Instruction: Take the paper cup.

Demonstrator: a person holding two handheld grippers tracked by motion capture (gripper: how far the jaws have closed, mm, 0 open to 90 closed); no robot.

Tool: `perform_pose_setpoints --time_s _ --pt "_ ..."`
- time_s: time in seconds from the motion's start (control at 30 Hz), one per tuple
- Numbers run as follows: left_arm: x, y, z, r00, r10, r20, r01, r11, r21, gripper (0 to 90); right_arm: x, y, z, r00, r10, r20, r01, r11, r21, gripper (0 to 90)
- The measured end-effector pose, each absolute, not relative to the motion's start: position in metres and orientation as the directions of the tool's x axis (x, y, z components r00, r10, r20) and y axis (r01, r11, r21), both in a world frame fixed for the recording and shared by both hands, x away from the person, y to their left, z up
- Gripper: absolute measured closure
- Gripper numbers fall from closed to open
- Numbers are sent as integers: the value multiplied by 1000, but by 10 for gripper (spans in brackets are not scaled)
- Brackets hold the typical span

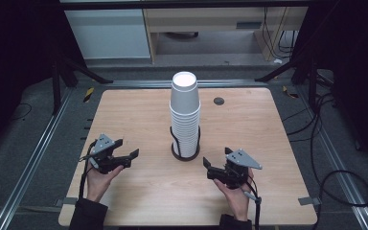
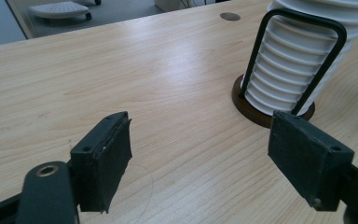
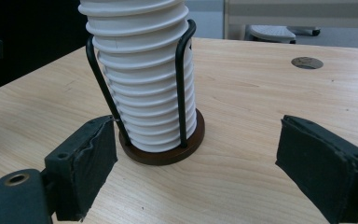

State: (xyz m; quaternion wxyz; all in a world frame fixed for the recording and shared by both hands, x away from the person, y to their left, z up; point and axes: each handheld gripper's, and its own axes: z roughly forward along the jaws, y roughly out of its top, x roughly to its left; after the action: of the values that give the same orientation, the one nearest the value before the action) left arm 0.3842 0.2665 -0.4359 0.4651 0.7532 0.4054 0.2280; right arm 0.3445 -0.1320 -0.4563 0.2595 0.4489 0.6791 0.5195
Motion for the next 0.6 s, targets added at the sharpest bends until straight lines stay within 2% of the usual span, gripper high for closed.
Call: perform_pose_setpoints --time_s 0.23,0.6 --pt "385 264 -438 575 818 -26 406 -258 877 185 352 -128 -444 -501 863 68 297 97 950 115" --pt "383 265 -436 577 816 -34 395 -243 886 182 368 -124 -388 -571 819 49 224 98 970 113"
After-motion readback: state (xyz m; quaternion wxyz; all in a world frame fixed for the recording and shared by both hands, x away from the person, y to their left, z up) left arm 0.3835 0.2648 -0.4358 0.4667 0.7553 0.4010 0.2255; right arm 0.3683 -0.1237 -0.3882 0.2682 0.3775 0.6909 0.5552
